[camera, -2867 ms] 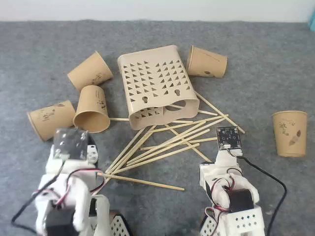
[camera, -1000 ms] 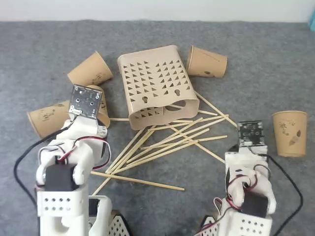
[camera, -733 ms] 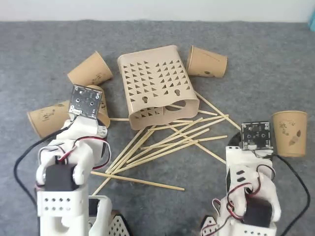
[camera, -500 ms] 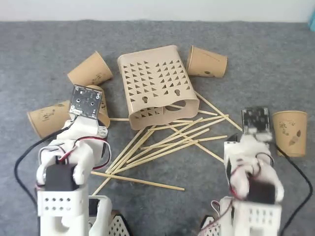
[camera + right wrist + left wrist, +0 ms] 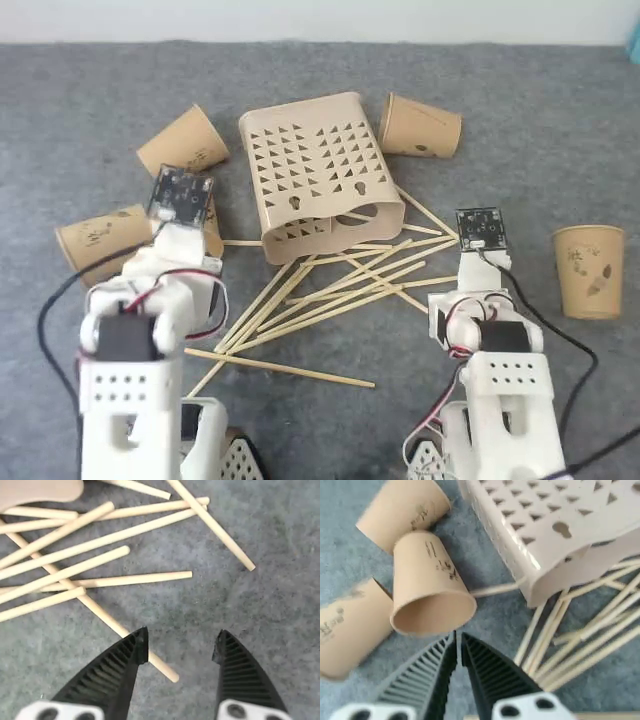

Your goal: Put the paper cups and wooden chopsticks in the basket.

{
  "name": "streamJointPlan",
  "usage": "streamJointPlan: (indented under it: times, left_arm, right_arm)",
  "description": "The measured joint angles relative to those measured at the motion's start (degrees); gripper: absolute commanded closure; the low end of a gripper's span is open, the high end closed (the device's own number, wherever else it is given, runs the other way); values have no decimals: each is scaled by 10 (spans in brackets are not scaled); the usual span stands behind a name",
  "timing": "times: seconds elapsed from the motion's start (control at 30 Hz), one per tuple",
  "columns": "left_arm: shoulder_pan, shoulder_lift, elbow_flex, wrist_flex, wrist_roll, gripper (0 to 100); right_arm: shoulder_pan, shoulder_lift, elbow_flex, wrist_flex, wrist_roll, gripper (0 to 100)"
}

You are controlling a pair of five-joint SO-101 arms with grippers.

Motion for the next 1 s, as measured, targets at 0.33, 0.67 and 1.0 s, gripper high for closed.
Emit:
streamJointPlan:
  times: [0.33,0.67,1.0]
  left_arm:
    - [1,192,-102,36,8,719]
    - [100,114,-110,90,42,742]
    - [161,-161,156,-40,13,743]
  right_arm:
    - [-2,0,9,-4,0,772]
    - [-2,0,9,-4,0,772]
    - [-2,0,9,-4,0,772]
